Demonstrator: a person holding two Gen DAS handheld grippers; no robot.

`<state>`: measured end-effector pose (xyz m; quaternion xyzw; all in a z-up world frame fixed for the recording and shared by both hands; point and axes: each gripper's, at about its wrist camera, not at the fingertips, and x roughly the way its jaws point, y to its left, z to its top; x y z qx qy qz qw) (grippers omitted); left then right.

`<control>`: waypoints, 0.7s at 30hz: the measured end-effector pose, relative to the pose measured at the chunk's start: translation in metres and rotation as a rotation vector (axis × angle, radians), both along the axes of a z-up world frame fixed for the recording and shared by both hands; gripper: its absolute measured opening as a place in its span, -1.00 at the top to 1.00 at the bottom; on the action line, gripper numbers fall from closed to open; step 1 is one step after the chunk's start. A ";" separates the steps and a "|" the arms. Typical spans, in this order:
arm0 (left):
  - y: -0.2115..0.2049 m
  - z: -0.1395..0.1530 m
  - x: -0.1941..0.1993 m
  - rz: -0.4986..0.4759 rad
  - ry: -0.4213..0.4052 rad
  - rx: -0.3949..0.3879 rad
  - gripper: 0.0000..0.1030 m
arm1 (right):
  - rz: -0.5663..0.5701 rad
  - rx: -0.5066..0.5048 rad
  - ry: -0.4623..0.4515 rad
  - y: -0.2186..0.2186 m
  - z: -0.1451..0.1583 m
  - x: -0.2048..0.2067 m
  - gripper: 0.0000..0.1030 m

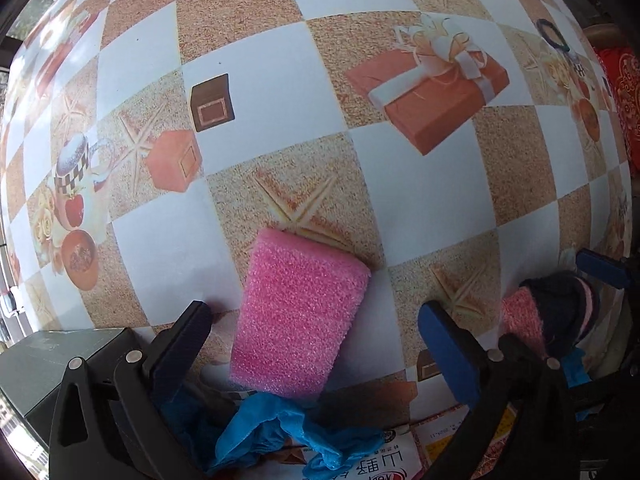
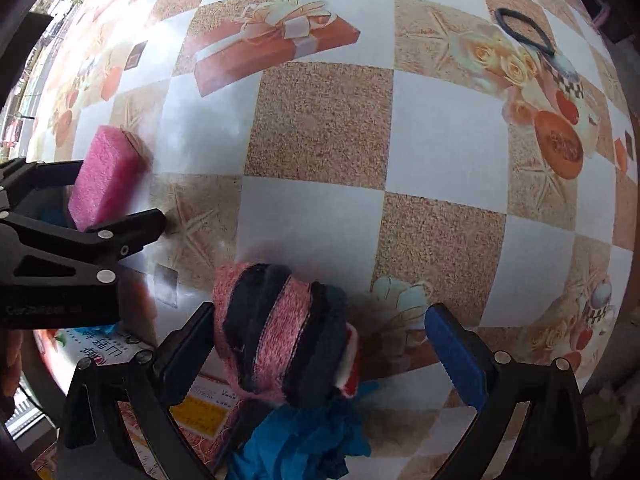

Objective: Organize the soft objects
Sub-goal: 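Grasp the pink sponge with the left gripper while the right gripper grasps the knit hat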

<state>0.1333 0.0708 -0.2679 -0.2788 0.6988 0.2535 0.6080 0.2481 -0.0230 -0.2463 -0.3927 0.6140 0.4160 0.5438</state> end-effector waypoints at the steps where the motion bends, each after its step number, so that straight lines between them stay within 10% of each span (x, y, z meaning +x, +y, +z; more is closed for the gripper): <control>1: -0.003 0.001 -0.002 0.004 0.003 -0.001 -1.00 | 0.010 -0.006 -0.013 0.000 -0.001 -0.002 -0.99; 12: 0.009 0.000 0.020 0.032 0.005 -0.003 -0.88 | 0.027 -0.068 -0.059 -0.007 -0.006 -0.012 -0.93; 17: 0.002 0.019 0.020 -0.015 -0.040 0.038 -0.21 | 0.038 -0.012 -0.081 -0.018 0.015 -0.005 0.12; 18: 0.003 0.022 0.019 -0.014 -0.049 0.040 0.08 | 0.033 -0.003 -0.071 -0.019 0.017 -0.003 0.18; 21: 0.010 0.029 0.014 0.029 -0.071 0.011 0.08 | -0.018 0.023 -0.046 -0.022 0.026 0.007 0.26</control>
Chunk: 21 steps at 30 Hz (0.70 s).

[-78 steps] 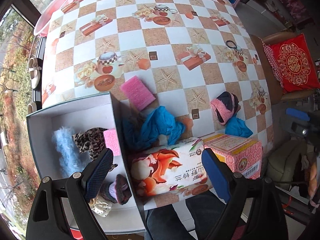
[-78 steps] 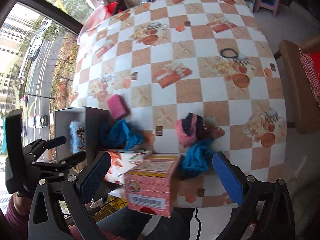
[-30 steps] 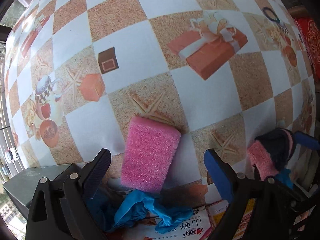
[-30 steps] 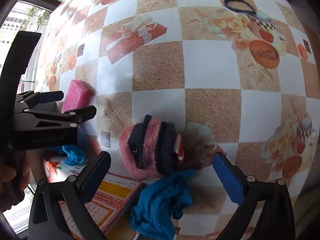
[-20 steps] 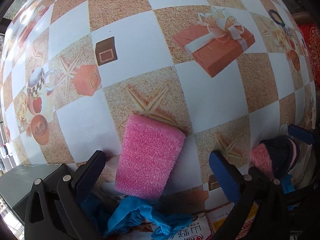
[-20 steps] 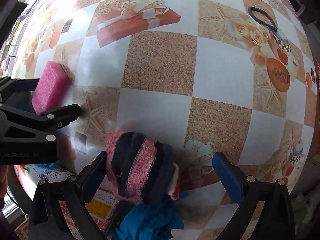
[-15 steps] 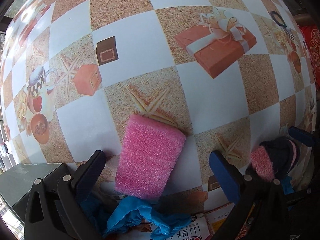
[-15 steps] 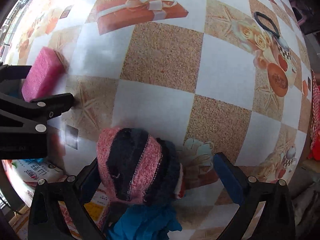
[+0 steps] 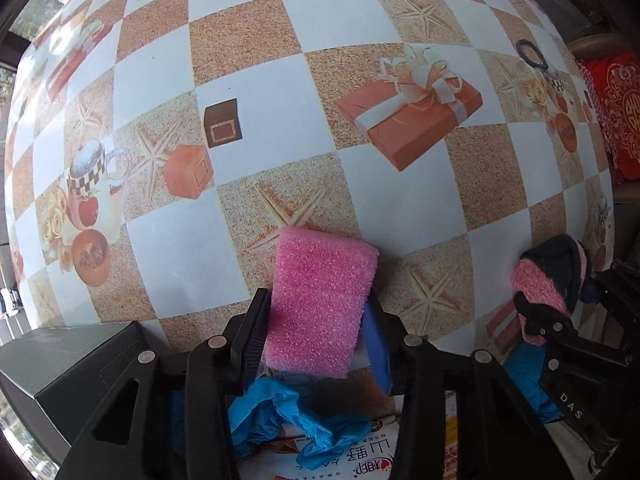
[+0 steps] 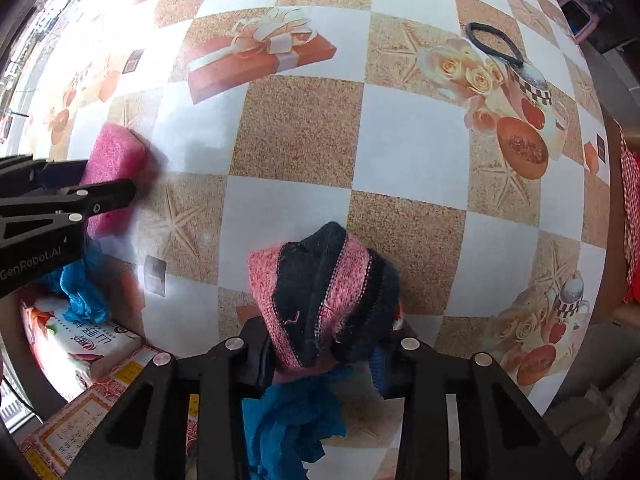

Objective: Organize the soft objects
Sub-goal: 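Grasp the pink sponge with the left gripper while the right gripper grasps the knit hat, then carry the pink sponge and pink-black knit hat over the white box with both grippers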

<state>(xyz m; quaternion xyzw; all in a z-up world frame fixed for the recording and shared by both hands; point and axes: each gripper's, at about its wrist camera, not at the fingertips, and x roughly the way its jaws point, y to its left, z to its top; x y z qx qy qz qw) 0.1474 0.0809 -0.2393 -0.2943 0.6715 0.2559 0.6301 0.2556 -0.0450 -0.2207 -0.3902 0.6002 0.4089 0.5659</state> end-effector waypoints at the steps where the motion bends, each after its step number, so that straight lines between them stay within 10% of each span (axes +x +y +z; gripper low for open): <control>1: 0.001 0.004 -0.002 0.003 -0.004 0.018 0.08 | -0.012 0.014 0.011 0.000 0.006 0.004 0.26; 21: -0.043 0.112 -0.051 -0.042 -0.165 0.115 0.07 | 0.050 0.234 0.115 0.009 0.120 -0.030 0.26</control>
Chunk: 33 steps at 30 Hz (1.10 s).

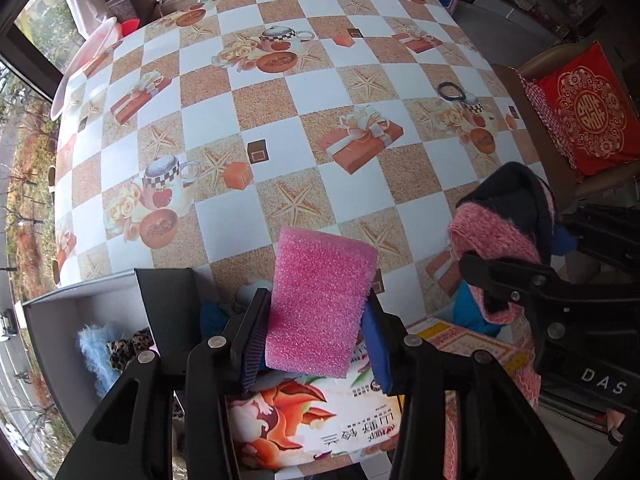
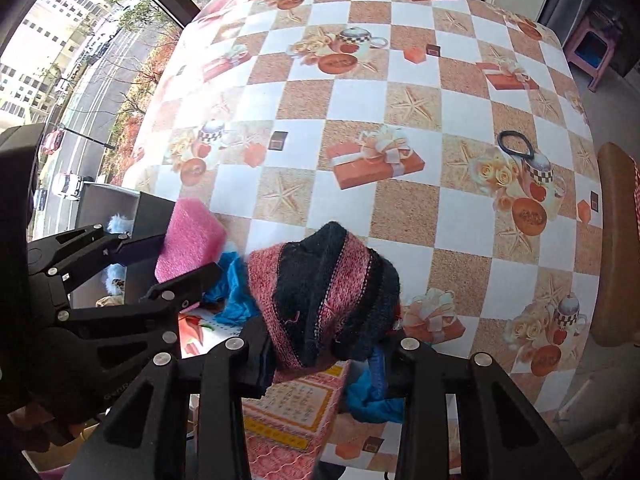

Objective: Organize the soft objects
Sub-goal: 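Carry the pink sponge and pink-black knit hat over the white box with both grippers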

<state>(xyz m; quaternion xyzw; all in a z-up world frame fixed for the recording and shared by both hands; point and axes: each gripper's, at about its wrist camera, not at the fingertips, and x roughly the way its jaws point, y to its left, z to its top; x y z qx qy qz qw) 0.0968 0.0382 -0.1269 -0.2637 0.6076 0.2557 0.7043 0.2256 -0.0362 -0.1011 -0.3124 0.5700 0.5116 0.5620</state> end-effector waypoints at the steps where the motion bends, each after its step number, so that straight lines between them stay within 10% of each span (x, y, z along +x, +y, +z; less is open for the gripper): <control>1: -0.005 0.003 -0.006 0.003 -0.007 -0.003 0.07 | 0.005 0.006 0.001 0.001 0.002 -0.010 0.26; 33: -0.049 0.049 -0.171 0.164 -0.055 -0.010 0.07 | 0.251 -0.013 0.042 -0.029 0.039 -0.181 0.26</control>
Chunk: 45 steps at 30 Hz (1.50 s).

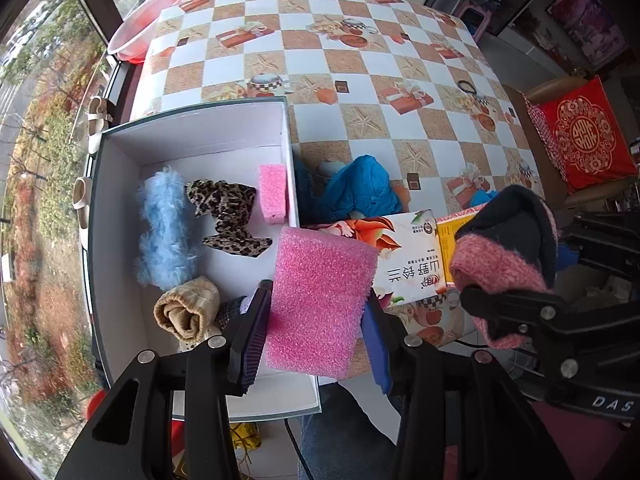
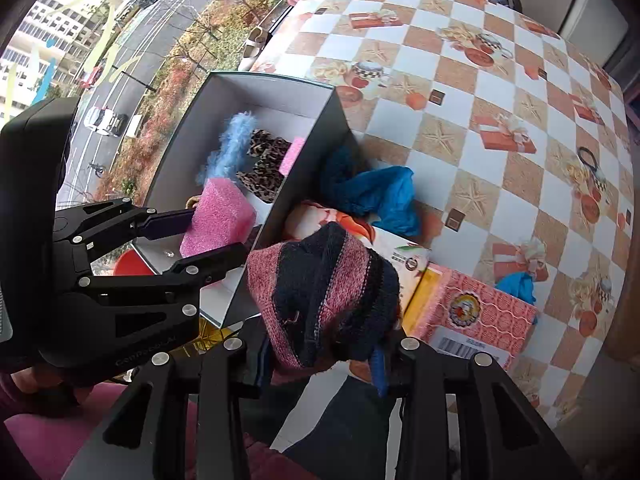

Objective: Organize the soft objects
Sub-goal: 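Carry the pink sponge and pink-black knit hat over the white box with both grippers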

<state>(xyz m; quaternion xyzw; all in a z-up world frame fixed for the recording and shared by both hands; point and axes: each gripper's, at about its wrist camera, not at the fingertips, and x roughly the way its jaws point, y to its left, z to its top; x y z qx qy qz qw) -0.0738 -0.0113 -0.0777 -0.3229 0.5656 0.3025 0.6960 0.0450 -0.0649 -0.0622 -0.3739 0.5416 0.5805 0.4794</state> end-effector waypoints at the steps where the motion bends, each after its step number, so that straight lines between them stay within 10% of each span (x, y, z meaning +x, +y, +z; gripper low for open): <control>1: 0.001 0.001 -0.005 0.012 -0.002 0.006 0.07 | 0.016 0.000 0.000 0.003 0.001 -0.007 0.26; 45: 0.051 -0.007 -0.128 0.311 -0.059 -0.003 0.07 | 0.282 -0.041 -0.040 0.080 -0.002 -0.133 0.26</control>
